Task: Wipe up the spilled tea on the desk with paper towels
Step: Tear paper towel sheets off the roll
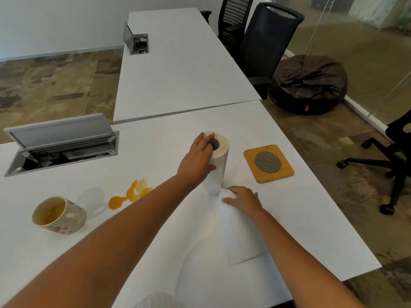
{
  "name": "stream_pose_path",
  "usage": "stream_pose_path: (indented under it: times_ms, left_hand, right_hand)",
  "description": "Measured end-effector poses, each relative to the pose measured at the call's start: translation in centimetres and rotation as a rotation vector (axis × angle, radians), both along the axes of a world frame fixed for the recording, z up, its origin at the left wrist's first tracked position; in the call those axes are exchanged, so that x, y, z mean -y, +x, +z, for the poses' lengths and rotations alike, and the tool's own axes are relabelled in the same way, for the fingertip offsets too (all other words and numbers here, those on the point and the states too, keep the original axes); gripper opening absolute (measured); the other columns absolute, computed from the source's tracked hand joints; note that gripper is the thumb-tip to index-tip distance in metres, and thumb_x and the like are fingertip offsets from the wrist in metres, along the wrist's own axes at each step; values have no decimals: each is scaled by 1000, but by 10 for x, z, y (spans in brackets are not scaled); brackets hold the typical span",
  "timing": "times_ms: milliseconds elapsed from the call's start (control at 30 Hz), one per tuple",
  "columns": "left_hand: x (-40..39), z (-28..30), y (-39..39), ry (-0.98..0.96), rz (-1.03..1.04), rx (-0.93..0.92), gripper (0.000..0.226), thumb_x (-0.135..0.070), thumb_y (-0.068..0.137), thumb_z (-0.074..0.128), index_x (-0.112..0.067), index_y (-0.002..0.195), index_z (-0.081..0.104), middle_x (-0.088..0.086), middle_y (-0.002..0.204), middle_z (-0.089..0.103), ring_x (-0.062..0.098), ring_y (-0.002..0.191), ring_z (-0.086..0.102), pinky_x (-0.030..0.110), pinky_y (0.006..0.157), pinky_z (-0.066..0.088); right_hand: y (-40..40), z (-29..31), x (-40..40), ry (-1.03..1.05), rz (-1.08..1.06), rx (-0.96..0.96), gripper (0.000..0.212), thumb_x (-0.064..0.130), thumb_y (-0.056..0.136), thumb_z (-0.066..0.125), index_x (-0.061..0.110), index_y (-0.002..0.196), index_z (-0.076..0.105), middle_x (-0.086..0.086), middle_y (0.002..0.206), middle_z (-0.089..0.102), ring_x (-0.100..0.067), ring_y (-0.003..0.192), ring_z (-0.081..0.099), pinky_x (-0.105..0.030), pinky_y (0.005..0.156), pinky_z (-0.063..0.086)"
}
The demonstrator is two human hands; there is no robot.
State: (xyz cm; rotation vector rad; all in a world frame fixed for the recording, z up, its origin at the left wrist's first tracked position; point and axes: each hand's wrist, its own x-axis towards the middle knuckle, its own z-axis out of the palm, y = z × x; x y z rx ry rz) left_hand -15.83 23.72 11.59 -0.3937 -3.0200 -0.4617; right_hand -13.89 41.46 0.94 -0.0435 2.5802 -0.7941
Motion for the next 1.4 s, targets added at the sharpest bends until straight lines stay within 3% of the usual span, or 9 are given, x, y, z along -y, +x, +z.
stream_pose_path:
  times_ms: [167,333,867,1100,1267,1400]
  left_hand:
    - [0,1,1,-2,1,3,52,-20,85,64,-3,129,42,3,156,17,25,145,5,38,101,43]
    - [0,1,1,-10,-1,13,55,-21,84,64,-3,131,41,3,156,16,25,145,4,38,102,43]
    - [1,-2,0,-5,-2,4,57,-21,84,65,-4,132,39,3,156,17,25,144,6,40,103,42]
    - [1,-3,-1,7,-1,-10,56,-20,83,66,-4,131,41,3,155,19,25,144,7,40,102,43]
    - [1,-3,-1,20,-3,-9,54,-19,83,66,-5,129,42,3,155,19,25,144,7,40,101,44]
    - [2,-3,0,25,6,-8,53,-20,83,66,-5,129,43,2,155,19,25,144,7,40,101,44]
  right_hand:
    - [5,2,-11,-68,-88,-72,25,36,85,63,13,94,69,-10,97,71,-28,92,64,-51,99,43]
    - [5,4,-11,-77,-130,-76,25,35,84,65,12,91,70,-11,93,72,-24,81,61,-44,90,47]
    - [4,7,-10,0,-140,-86,28,37,83,65,13,96,71,-9,94,73,-26,84,66,-35,78,51]
    - [4,3,-13,-13,-168,-93,27,36,83,66,12,95,71,-9,91,73,-23,78,65,-24,64,41]
    - [1,1,-14,-2,-172,-93,27,35,84,65,12,97,70,-9,93,73,-20,75,61,-24,65,43]
    - [2,-4,-20,28,-193,-77,27,34,84,65,12,100,69,-9,97,72,-26,85,66,-31,73,51]
